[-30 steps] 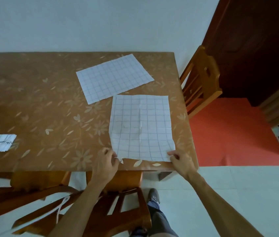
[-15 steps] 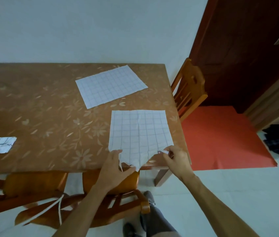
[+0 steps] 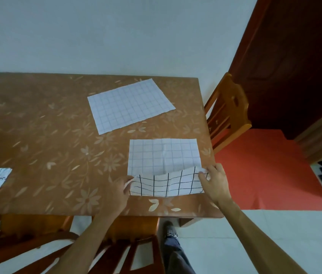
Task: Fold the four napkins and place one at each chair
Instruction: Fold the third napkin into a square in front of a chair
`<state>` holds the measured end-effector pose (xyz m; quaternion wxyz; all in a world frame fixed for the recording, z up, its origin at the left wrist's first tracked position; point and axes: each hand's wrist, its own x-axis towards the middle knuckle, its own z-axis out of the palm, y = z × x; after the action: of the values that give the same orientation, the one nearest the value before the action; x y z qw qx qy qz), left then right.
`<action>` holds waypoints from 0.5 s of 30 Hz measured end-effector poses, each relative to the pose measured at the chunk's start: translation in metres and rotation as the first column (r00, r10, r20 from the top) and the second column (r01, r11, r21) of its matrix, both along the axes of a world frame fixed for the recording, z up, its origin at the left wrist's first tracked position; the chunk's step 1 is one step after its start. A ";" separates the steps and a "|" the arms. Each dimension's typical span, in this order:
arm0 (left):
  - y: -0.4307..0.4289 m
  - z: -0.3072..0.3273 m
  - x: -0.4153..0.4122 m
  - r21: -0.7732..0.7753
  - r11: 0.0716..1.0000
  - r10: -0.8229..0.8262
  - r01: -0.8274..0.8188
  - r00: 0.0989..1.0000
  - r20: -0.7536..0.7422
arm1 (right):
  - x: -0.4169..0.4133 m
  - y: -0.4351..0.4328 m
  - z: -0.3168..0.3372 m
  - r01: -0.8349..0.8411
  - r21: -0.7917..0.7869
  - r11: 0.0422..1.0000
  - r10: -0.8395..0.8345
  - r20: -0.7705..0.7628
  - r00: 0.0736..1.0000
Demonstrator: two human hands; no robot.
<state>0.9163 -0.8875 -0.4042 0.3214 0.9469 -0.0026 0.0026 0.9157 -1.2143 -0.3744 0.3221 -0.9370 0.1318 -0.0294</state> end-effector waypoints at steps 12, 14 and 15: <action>-0.028 -0.016 0.129 -0.003 0.955 0.285 -0.297 0.921 -0.265 | 0.144 -0.026 -0.055 -0.078 0.102 0.992 0.097 -0.199 0.975; -0.033 -0.028 0.143 0.014 0.939 0.333 -0.345 0.896 -0.293 | 0.167 -0.025 -0.067 -0.099 0.087 0.991 0.113 -0.177 0.978; -0.034 -0.034 0.148 0.032 0.932 0.354 -0.362 0.885 -0.302 | 0.176 -0.024 -0.071 -0.104 0.074 0.992 0.116 -0.184 0.976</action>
<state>1.0643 -0.9218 -0.4381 0.3241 0.9160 0.2213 -0.0831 1.0919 -1.2382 -0.4455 0.3393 -0.9307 0.1103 0.0813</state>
